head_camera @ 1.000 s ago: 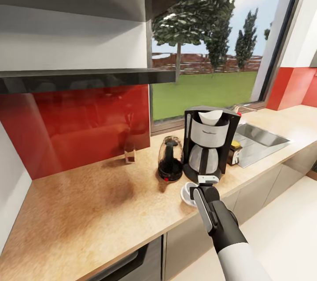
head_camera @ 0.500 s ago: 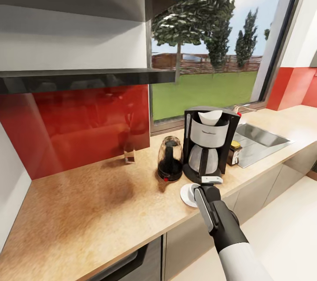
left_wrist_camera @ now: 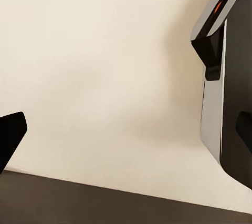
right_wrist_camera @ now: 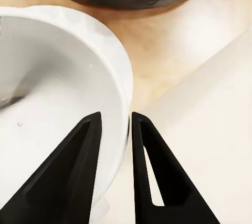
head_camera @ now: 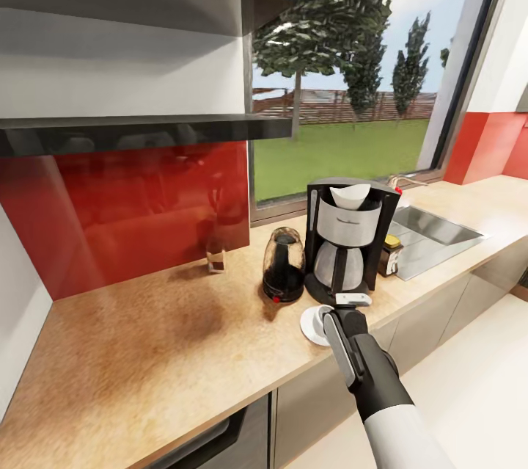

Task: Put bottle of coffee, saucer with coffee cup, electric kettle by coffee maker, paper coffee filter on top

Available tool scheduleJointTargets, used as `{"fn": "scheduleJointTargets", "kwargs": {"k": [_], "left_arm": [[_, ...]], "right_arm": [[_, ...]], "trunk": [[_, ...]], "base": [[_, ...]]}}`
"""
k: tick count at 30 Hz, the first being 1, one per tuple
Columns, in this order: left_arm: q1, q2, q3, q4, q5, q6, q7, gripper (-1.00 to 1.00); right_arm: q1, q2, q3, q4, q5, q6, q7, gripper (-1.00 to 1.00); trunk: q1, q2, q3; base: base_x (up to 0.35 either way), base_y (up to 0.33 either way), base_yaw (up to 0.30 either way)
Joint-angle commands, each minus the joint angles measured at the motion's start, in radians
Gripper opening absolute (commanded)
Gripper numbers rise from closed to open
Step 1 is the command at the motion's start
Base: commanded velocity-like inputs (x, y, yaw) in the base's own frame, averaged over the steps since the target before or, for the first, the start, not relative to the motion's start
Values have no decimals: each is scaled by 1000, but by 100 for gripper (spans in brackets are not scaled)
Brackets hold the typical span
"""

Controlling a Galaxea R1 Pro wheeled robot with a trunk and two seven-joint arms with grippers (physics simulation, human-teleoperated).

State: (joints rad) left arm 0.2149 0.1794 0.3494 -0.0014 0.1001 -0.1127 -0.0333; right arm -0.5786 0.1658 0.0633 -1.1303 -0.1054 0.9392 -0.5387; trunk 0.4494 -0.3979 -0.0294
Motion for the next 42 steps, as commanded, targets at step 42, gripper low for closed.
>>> {"fn": "scheduleJointTargets", "kwargs": {"k": [42], "left_arm": [[0, 1, -1, -2, 10, -2, -3, 100]], "right_arm": [[-20, 6, 7, -27, -16, 43, -98, -100]], "trunk": [[1, -2, -2]], "base": [[0, 14, 0]]}}
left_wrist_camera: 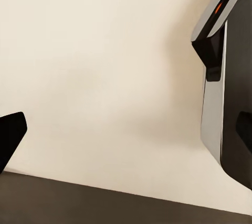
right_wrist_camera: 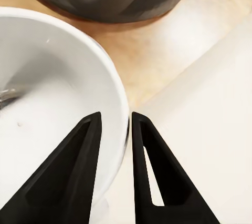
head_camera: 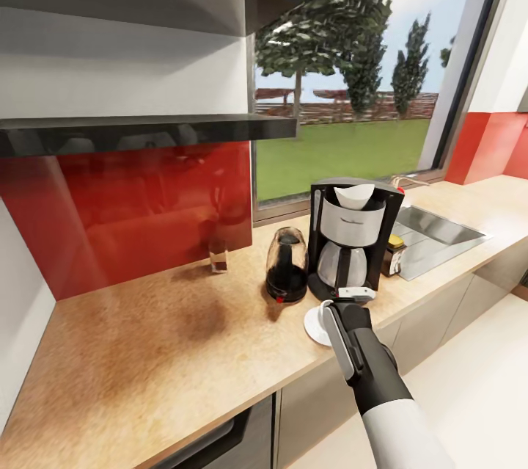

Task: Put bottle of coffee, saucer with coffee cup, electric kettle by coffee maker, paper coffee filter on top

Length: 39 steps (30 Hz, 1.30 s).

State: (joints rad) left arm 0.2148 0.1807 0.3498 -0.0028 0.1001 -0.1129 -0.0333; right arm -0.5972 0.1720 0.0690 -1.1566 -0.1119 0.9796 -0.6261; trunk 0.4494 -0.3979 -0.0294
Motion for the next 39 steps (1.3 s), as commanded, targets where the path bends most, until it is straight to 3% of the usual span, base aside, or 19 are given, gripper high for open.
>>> {"fn": "scheduleJointTargets", "kwargs": {"k": [1, 26, 33, 39], "left_arm": [[0, 0, -1, 0, 10, -2, -3, 100], [0, -1, -1, 0, 10, -2, -3, 100], [0, -1, -2, 0, 10, -3, -3, 100], [0, -1, -1, -2, 9, -5, -3, 100]], "right_arm": [[-1, 0, 2, 0, -9, 3, -10, 100], [-1, 0, 2, -10, -9, 4, -10, 100], [-1, 1, 3, -113, -7, 7, -11, 100], [-1, 3, 6, -135, -7, 8, -11, 100]], "trunk": [[1, -2, -2], [1, -2, -2], [1, -2, -2], [1, -2, -2]], "base": [[0, 1, 0], [0, 0, 0], [0, 0, 0], [-2, 0, 0]]}}
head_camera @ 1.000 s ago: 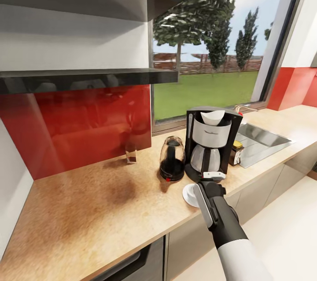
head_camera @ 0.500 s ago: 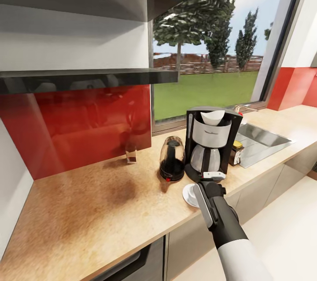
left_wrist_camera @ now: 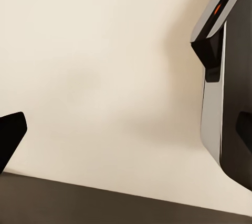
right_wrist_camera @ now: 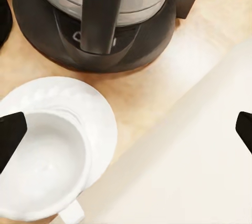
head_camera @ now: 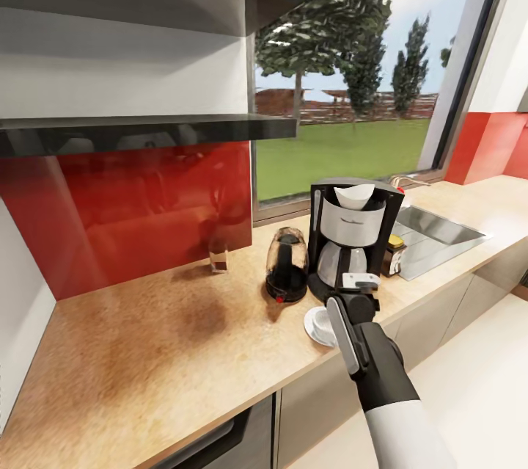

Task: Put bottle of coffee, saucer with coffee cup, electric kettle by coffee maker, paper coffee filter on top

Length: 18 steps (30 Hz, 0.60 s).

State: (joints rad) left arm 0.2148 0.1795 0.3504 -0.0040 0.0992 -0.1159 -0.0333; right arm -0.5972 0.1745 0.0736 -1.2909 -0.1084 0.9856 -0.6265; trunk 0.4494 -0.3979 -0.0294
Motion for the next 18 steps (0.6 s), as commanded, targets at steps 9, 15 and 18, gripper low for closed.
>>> {"fn": "scheduleJointTargets", "kwargs": {"k": [9, 15, 18], "left_arm": [[0, 1, -1, -1, 10, -1, -3, 100], [0, 2, 0, -2, 10, -1, -3, 100], [0, 2, 0, -2, 10, -1, -3, 100]], "right_arm": [[-1, 0, 3, -40, -11, 2, -10, 100], [-1, 0, 2, -85, -11, 2, -10, 100], [-1, 0, 2, -92, -11, 2, -10, 100]], "trunk": [[1, -2, -2], [1, -2, -1], [1, -2, 0]], "base": [[-211, -137, 0], [-265, -183, -103], [-238, -127, -261]]}}
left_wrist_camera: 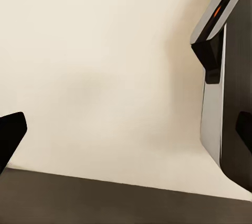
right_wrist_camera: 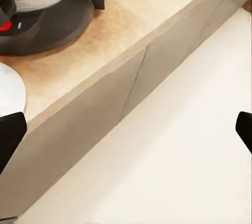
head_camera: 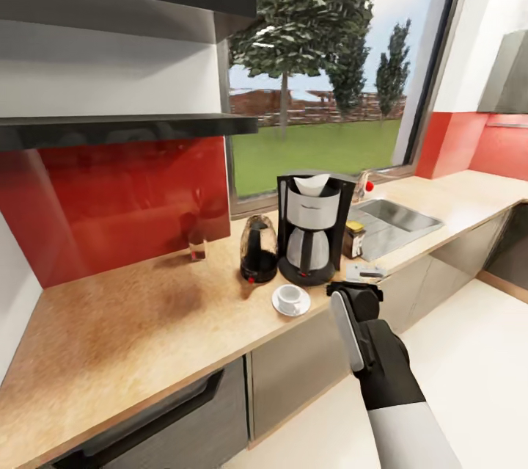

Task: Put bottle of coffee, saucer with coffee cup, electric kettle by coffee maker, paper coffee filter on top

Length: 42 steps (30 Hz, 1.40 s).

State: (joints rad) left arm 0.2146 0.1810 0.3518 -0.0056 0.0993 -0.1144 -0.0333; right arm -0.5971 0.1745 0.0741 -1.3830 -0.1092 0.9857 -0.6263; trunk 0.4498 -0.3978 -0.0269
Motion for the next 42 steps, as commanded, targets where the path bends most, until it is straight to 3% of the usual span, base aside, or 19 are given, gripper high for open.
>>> {"fn": "scheduleJointTargets", "kwargs": {"k": [1, 12, 17, 20, 22, 23, 24, 25, 27, 28, 31, 32, 39, 42], "left_arm": [[0, 0, -1, -1, 10, -2, -3, 100], [0, -2, -1, -3, 10, -3, -3, 100], [0, -5, -1, -10, 9, -4, -3, 100], [0, -11, -1, -11, 8, -6, -3, 100], [0, -17, -1, -13, 8, -7, -3, 100], [0, -21, -1, -16, 8, -9, -3, 100], [0, -22, -2, -16, 8, -19, -3, 100], [0, -22, -2, -17, 8, -30, -3, 100], [0, -23, -2, -17, 8, -54, -3, 100], [0, -23, -2, -17, 8, -64, -3, 100], [0, -24, -2, -17, 8, -74, -3, 100], [0, -28, -1, -17, 9, -78, -3, 100], [0, -43, -1, -18, 9, -82, -3, 100], [0, -43, -1, -17, 9, -82, -3, 100]], "right_arm": [[-1, 0, 1, -1, -10, 2, -10, 100], [6, -4, -3, 24, -7, 1, -11, 100], [43, -6, -3, 214, -10, -33, -11, 100], [51, -4, -3, 425, -13, -193, -9, 100], [52, -3, -1, 588, -13, -357, -8, 100], [52, -2, 0, 738, -13, -512, -5, 100], [53, 0, 1, 845, -13, -608, -3, 100], [53, 0, 2, 919, -14, -661, 0, 100], [54, 0, 2, 1064, -13, -751, 47, 100], [53, 0, 2, 1161, -12, -808, 132, 100], [60, -5, 1, 1302, -5, -884, 342, 100], [94, -7, 1, 1334, -3, -903, 415, 100], [296, -16, 2, 1356, 0, -923, 468, 100], [344, -30, 2, 1357, -1, -923, 471, 100]], "trunk": [[0, -2, -2], [0, -2, 3], [0, -2, 4], [0, -2, 4], [0, -2, 4], [0, -2, 4], [0, -2, 4], [0, -2, 4], [0, -2, 4], [0, -2, 4], [0, -2, 4], [0, -2, 4], [0, -2, 4], [0, -2, 4]], "base": [[-233, -118, -276], [-182, -89, -287], [-12, -5, -284], [-2, -1, -261], [-1, 0, -186], [0, 0, -76], [0, 0, -39], [0, 0, -25], [0, 0, -13], [0, 0, -5], [0, 0, -2], [0, 0, 0], [0, 0, 0], [0, 0, 0]]}}
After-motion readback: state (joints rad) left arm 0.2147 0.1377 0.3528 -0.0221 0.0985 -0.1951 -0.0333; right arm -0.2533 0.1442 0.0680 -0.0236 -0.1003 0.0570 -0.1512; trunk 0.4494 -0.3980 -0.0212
